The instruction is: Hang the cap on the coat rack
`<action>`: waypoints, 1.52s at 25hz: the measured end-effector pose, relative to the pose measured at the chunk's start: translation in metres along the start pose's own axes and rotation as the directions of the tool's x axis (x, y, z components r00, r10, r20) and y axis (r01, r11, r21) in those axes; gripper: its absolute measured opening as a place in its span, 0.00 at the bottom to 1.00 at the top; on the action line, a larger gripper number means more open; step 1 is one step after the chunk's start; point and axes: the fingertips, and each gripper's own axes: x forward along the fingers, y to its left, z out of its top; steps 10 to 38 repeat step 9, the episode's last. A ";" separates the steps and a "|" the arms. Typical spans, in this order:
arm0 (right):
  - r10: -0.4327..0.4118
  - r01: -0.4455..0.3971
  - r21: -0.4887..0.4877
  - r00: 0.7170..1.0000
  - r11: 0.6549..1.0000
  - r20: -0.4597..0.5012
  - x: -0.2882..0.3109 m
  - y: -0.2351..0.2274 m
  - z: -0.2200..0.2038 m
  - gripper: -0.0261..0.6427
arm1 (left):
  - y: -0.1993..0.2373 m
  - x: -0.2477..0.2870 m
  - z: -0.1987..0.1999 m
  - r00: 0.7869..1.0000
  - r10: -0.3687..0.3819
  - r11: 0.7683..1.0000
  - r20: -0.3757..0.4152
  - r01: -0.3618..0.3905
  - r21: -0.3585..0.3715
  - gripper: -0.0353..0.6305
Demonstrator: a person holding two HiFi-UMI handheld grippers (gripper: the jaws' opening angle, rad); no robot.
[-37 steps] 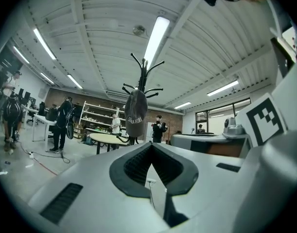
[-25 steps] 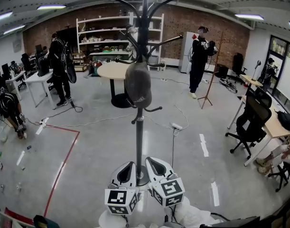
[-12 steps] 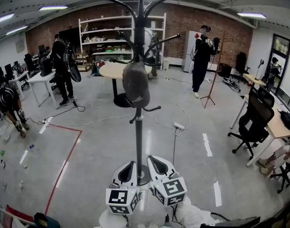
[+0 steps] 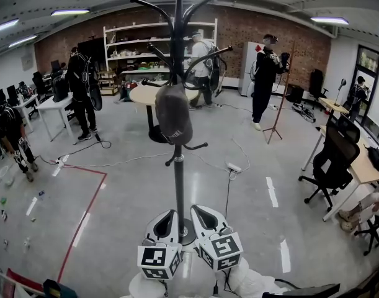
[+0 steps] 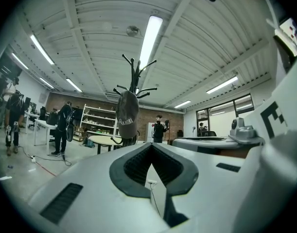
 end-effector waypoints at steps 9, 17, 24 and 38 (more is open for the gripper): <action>0.001 -0.001 0.009 1.000 1.000 0.006 0.008 -0.010 -0.001 0.05 | 0.004 0.008 0.001 1.000 0.011 1.000 0.003 -0.011 0.007 0.06; 0.001 -0.001 0.009 1.000 1.000 0.006 0.008 -0.010 -0.001 0.05 | 0.004 0.008 0.001 1.000 0.011 1.000 0.003 -0.011 0.007 0.06; 0.001 -0.001 0.009 1.000 1.000 0.006 0.008 -0.010 -0.001 0.05 | 0.004 0.008 0.001 1.000 0.011 1.000 0.003 -0.011 0.007 0.06; 0.001 -0.001 0.009 1.000 1.000 0.006 0.008 -0.010 -0.001 0.05 | 0.004 0.008 0.001 1.000 0.011 1.000 0.003 -0.011 0.007 0.06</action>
